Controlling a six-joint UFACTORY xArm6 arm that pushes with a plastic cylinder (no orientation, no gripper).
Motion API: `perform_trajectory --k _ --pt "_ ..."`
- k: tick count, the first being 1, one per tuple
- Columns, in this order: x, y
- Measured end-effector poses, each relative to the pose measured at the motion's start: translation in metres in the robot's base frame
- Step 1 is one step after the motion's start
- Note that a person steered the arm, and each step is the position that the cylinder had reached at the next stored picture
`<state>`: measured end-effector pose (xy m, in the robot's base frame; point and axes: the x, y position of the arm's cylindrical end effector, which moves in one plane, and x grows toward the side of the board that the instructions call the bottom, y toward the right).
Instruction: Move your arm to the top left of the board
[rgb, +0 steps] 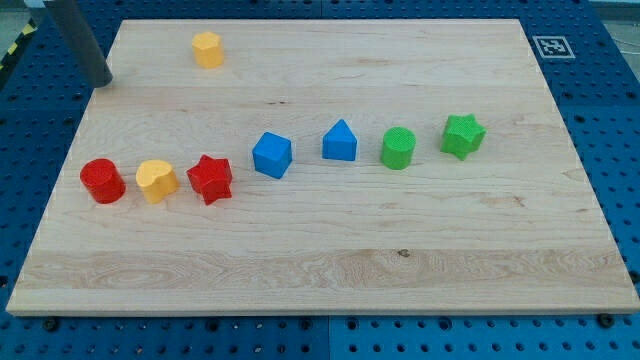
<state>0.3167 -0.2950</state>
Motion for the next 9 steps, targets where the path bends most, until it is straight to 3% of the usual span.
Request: perform_trajectory --k 9 --pt "-0.091 0.0"
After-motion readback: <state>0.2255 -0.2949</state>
